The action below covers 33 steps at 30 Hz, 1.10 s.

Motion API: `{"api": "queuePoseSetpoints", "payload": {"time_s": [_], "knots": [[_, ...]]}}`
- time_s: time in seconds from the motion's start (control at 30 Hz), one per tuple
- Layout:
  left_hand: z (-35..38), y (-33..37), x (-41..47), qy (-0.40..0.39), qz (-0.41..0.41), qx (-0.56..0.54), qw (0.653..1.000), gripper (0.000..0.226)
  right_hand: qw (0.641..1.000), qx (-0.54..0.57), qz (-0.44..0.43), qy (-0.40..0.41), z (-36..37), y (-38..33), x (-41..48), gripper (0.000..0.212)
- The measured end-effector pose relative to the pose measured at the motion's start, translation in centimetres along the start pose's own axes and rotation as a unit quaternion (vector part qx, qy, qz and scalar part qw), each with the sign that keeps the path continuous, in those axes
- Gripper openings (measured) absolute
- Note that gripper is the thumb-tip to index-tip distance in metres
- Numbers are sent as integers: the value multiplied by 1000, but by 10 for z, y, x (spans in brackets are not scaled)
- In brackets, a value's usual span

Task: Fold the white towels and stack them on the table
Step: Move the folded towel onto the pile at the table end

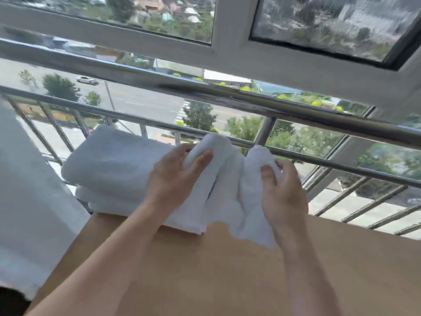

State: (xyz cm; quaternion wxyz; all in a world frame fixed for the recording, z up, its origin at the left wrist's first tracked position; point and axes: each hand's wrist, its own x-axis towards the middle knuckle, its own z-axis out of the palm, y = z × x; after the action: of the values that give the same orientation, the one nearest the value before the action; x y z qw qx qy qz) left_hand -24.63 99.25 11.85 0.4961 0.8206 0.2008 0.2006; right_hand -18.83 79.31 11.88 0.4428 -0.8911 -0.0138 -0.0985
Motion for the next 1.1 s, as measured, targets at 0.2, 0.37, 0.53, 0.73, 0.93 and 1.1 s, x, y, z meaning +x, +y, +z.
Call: {"api": "queuePoseSetpoints", "payload": {"time_s": [0.2, 0.37, 0.53, 0.73, 0.93, 1.1], "knots": [[-120, -29, 89, 71, -8, -9, 997, 49, 998, -31, 39, -34, 79, -77, 26, 41], [-178, -80, 158, 85, -10, 123, 989, 48, 989, -116, 57, -73, 124, -89, 53, 46], [-161, -142, 175, -18, -67, 276, 959, 55, 966, -190, 121, -129, 164, -61, 38, 59], [-159, -151, 180, -33, -74, 197, 977, 50, 958, -215, 157, -110, 167, -53, 47, 58], [-175, -137, 188, -16, -11, 49, 999, 34, 979, -178, 73, -61, 156, -61, 53, 36], [-167, -156, 177, -10, -20, 155, 988, 55, 971, -199, 88, -94, 162, -50, 38, 38]]}}
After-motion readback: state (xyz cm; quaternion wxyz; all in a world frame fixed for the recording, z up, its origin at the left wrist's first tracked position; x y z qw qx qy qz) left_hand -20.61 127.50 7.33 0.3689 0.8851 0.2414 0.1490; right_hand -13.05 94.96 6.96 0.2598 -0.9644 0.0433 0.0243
